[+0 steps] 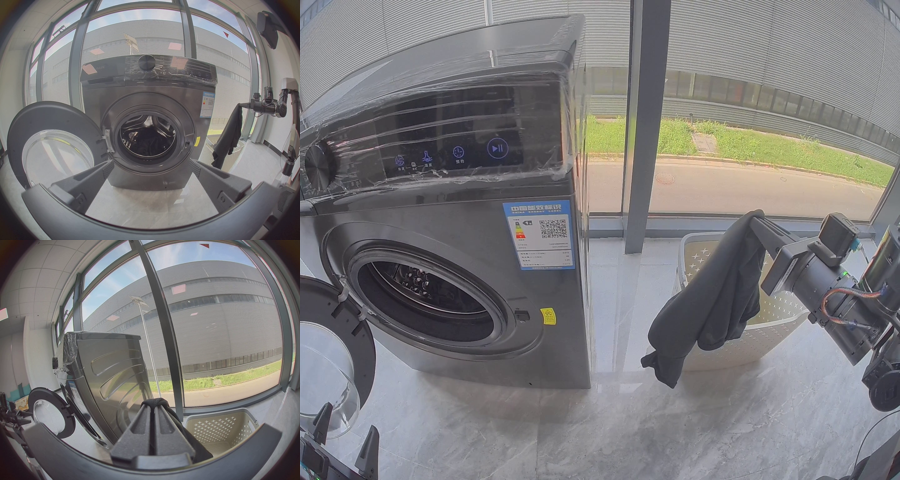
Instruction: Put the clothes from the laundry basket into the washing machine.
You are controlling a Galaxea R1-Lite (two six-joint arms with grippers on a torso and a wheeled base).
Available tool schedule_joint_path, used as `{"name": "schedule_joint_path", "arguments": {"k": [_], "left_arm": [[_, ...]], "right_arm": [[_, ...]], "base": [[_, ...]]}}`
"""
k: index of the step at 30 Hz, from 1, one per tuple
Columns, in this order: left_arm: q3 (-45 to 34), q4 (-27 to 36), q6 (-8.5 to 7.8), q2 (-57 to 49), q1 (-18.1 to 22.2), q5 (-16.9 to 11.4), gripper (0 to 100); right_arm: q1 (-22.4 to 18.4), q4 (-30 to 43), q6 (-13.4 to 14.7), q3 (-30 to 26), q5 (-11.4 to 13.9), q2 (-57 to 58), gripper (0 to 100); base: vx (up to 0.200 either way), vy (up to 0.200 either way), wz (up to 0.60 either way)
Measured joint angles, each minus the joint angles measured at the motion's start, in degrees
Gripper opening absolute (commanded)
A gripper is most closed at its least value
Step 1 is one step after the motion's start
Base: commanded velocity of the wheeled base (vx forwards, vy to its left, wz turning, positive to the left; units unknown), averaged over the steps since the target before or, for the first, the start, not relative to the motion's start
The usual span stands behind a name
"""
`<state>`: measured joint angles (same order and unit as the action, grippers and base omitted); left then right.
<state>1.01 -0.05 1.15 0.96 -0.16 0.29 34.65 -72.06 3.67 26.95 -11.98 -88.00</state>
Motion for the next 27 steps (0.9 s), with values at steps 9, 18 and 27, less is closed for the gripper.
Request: {"name": "schedule_joint_path", "arguments": {"k": [9, 18, 27], "left_arm": [[0.0, 0.0, 0.13, 0.0, 0.1, -0.1, 100], [0.0, 0.0, 0.16, 0.0, 0.1, 0.0, 100], [0.0, 0.0, 0.16, 0.0, 0.1, 0.0, 100]], "right_arm": [[-0.3, 0.0, 0.1, -0.2, 0.2, 0.2, 0], [-0.5, 0.0, 0.1, -0.3, 0.1, 0.2, 0], [-0.4, 0.0, 0.1, -0.3, 0.2, 0.2, 0]], "base": [[-0.200, 0.000, 0.00], [-0.178, 0.000, 0.00], [0.000, 0.022, 0.00]]}}
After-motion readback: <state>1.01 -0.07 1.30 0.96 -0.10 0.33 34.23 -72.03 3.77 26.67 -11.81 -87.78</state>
